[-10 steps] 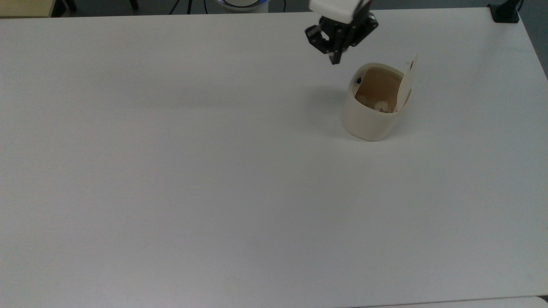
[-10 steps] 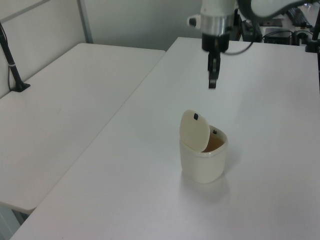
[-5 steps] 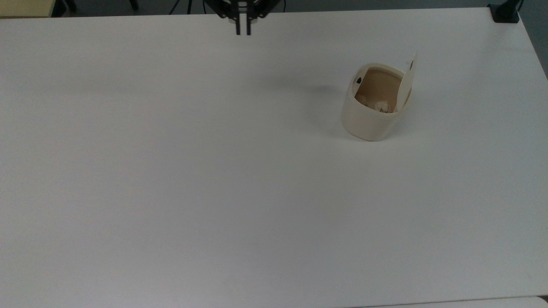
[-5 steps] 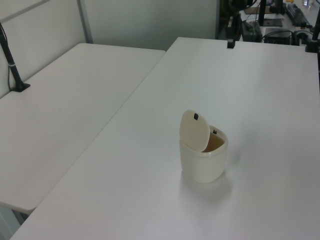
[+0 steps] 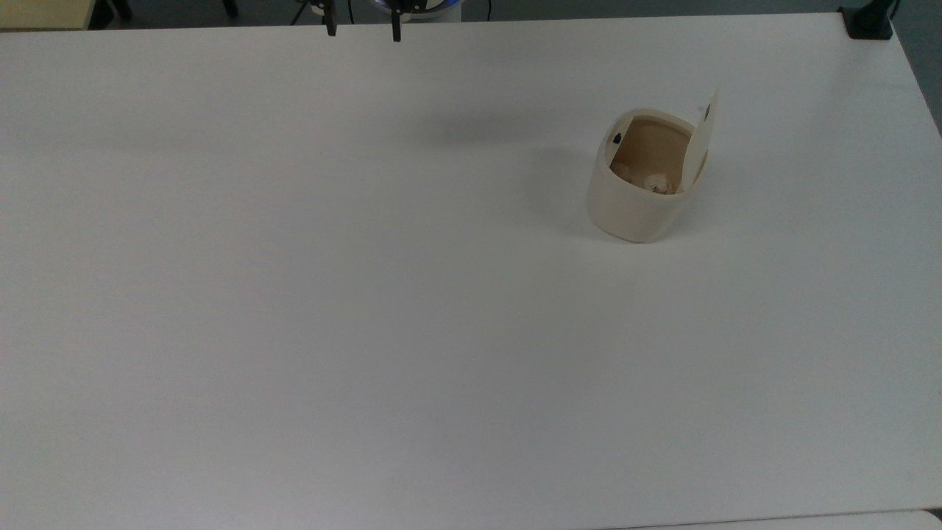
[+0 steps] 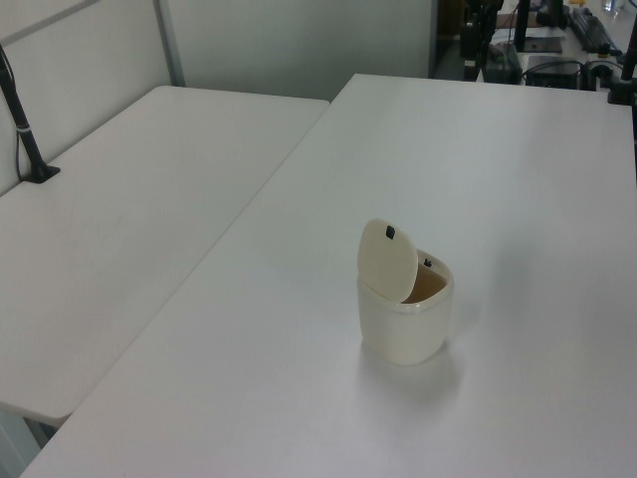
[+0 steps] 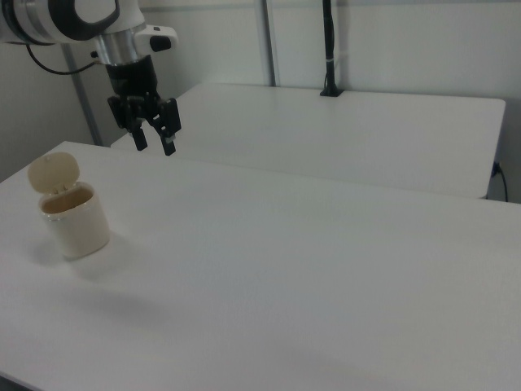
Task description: Open the trash bin
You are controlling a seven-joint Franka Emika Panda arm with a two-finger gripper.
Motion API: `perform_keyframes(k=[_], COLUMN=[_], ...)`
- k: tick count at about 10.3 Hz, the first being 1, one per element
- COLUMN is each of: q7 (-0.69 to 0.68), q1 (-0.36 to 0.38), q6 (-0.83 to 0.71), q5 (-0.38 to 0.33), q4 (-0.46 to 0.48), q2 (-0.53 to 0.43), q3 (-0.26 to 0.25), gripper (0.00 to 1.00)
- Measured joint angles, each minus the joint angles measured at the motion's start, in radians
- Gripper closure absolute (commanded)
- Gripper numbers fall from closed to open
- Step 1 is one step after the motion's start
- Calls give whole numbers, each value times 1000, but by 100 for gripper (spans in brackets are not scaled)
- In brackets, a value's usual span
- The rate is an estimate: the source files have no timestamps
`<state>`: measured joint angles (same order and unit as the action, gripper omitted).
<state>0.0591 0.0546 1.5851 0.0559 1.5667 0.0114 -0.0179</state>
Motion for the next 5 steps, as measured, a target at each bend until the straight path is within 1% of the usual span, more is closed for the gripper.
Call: perform_keyframes(k=[2,5], q7=[1,1], q1=[2,2], q6=[-9,-14], q5=[45,53], q4=[4,6], q2=[0,0], q3=[7,8], gripper=[0,0])
